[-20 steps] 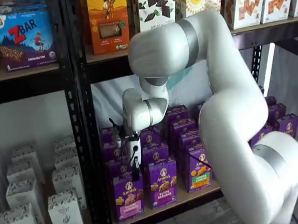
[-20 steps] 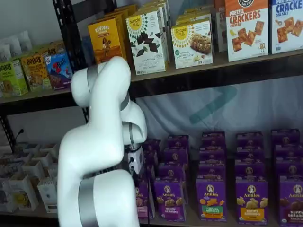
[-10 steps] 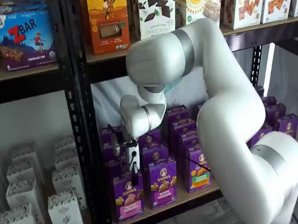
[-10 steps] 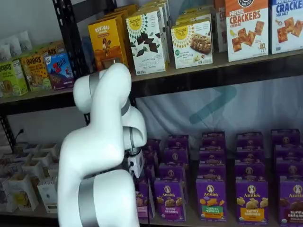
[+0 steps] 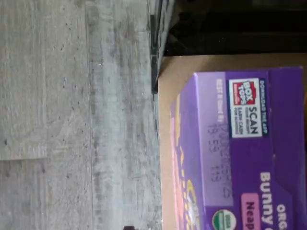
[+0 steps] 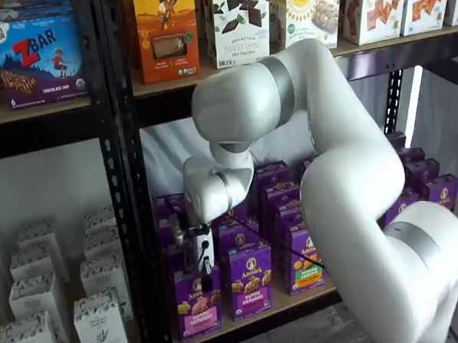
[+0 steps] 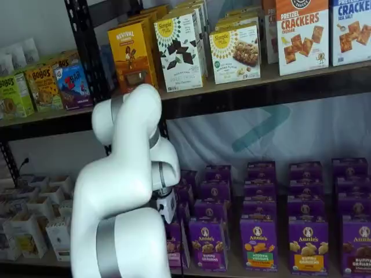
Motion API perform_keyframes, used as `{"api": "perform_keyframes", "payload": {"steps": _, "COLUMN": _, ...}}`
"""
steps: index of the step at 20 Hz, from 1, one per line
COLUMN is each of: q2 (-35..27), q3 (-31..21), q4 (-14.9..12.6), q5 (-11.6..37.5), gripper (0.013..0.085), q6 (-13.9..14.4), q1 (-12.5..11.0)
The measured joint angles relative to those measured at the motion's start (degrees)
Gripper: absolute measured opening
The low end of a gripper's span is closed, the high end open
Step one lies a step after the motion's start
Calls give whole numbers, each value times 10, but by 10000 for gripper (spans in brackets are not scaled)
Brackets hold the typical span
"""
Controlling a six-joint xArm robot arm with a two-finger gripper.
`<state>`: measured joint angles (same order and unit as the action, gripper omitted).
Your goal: Pick up the purple box with a pink patch in the middle, on the bottom shelf, the first box from the left
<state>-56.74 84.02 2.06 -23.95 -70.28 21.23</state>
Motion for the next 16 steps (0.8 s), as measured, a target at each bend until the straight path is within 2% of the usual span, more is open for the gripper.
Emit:
{"api": "perform_keyframes", "payload": {"steps": 4, "q2": -10, "q3": 7, "q4": -8, "q5": 10, "gripper": 850, "q6": 8, "q1": 1}}
{"api": "perform_keyframes", "payload": {"steps": 11, "q2": -25, "q3": 16, "q4": -44, "q5": 18, "gripper": 850, "q6": 39, "q1": 0}}
{"api": "perform_keyframes", "payload": {"steps": 16, "q2": -31, "q3": 22, "q4": -39, "q5": 15, "gripper": 850, "q6": 35, "q1": 1}}
